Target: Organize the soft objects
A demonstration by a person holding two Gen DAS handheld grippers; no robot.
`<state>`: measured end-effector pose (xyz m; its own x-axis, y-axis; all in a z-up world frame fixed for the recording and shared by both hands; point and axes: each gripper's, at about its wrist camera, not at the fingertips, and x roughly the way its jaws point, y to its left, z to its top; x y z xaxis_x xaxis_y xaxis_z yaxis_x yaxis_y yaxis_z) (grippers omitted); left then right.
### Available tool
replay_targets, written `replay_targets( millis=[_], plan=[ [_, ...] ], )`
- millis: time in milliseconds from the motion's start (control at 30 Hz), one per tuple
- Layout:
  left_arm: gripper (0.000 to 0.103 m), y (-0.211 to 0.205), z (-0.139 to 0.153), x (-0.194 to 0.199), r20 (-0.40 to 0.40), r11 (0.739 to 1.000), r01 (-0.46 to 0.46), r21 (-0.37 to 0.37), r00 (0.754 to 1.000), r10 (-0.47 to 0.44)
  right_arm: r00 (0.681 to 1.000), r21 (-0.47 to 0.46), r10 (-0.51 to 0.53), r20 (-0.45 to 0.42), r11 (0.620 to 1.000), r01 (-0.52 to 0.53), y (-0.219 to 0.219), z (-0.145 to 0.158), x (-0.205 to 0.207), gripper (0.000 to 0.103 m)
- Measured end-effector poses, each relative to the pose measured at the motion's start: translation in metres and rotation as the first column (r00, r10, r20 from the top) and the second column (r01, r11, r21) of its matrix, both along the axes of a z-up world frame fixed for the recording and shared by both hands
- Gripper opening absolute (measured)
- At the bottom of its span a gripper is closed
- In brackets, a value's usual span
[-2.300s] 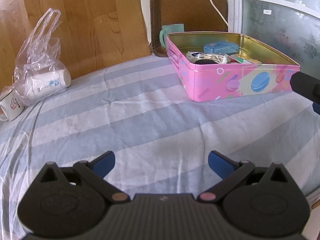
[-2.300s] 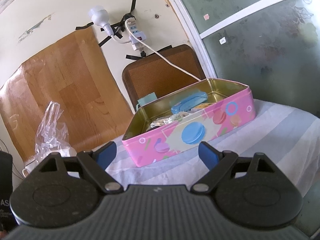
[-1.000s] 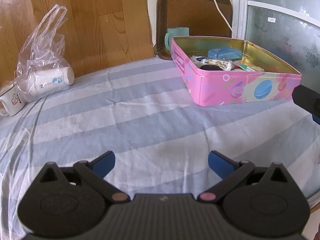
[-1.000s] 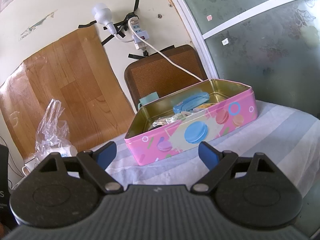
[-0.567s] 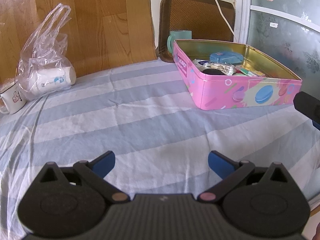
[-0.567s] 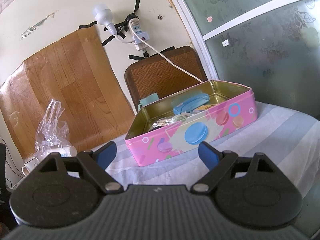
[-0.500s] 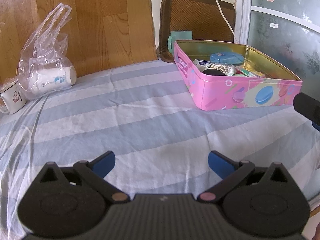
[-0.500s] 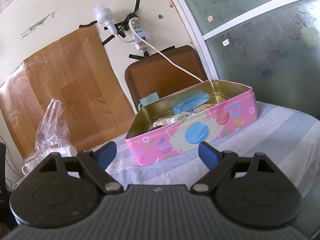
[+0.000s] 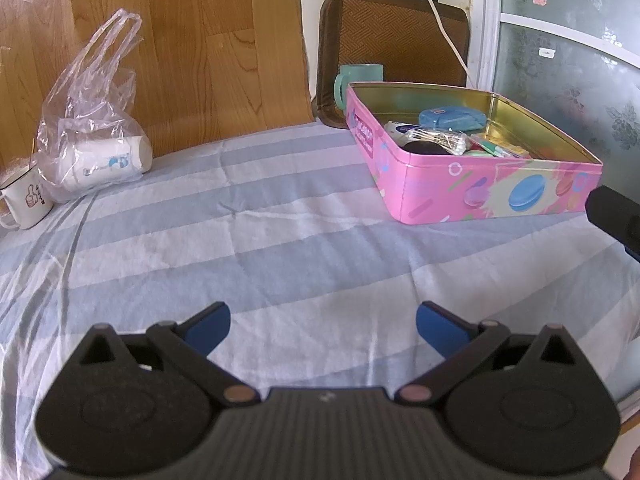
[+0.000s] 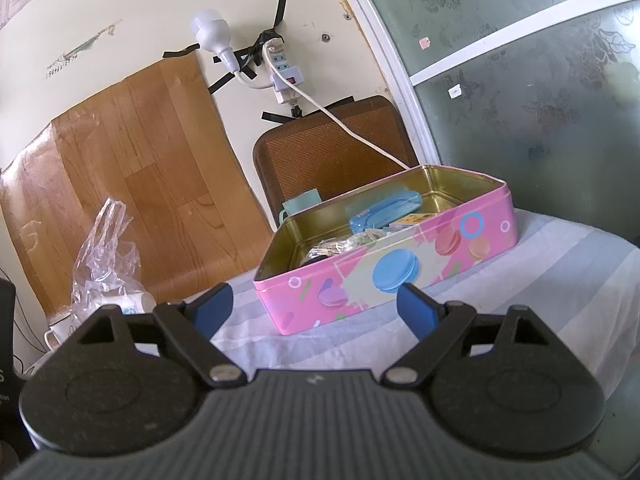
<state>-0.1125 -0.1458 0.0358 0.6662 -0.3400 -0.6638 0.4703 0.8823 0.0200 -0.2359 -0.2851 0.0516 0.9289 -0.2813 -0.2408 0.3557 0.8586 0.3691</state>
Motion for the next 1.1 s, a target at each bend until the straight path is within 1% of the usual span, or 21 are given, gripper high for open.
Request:
replay_targets(
  millis=[1100],
  plan=[
    [0.103,-0.0045,-0.0015,-0.003,0.007,1.0,0.009,0.015,1.0,-0.009,1.0,0.003,0.01,-0.003,1.0,-0.01,-0.0023,-0.0024,0.0009,0.091]
  ],
)
